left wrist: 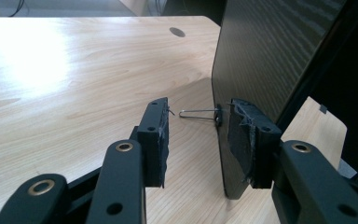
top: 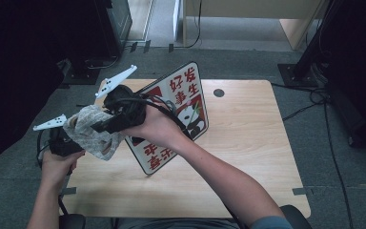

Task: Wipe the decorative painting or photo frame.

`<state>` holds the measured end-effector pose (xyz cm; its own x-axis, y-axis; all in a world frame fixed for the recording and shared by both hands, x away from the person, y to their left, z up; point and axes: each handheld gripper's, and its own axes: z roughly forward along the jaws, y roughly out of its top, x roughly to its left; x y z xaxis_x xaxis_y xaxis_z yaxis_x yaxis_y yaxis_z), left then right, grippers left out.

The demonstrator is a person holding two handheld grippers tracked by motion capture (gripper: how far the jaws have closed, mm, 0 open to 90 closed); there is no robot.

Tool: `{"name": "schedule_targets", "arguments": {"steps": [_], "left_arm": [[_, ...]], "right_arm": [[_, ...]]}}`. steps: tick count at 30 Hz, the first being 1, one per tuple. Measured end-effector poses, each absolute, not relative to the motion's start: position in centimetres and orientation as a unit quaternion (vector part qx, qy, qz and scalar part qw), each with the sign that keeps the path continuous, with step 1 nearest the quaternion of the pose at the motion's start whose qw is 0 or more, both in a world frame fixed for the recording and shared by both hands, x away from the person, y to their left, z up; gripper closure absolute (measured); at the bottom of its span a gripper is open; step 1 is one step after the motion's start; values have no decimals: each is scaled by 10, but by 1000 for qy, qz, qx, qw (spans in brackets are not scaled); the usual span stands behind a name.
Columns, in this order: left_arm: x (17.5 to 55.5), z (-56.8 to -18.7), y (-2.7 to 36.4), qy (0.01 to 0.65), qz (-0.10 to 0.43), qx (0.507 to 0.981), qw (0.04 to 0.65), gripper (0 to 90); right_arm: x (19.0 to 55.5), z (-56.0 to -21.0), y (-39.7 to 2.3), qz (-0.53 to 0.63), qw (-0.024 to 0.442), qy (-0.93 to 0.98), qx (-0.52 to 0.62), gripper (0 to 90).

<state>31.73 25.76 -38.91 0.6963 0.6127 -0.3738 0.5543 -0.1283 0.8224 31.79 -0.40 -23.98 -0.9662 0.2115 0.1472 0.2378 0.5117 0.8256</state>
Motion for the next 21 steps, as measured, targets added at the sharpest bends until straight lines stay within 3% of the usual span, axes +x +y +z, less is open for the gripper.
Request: {"name": "schedule_targets", "arguments": {"steps": [21], "left_arm": [[317, -391, 260, 388, 30, 751, 533, 585]], "right_arm": [[329, -258, -6, -466, 31, -871, -155, 649]]}}
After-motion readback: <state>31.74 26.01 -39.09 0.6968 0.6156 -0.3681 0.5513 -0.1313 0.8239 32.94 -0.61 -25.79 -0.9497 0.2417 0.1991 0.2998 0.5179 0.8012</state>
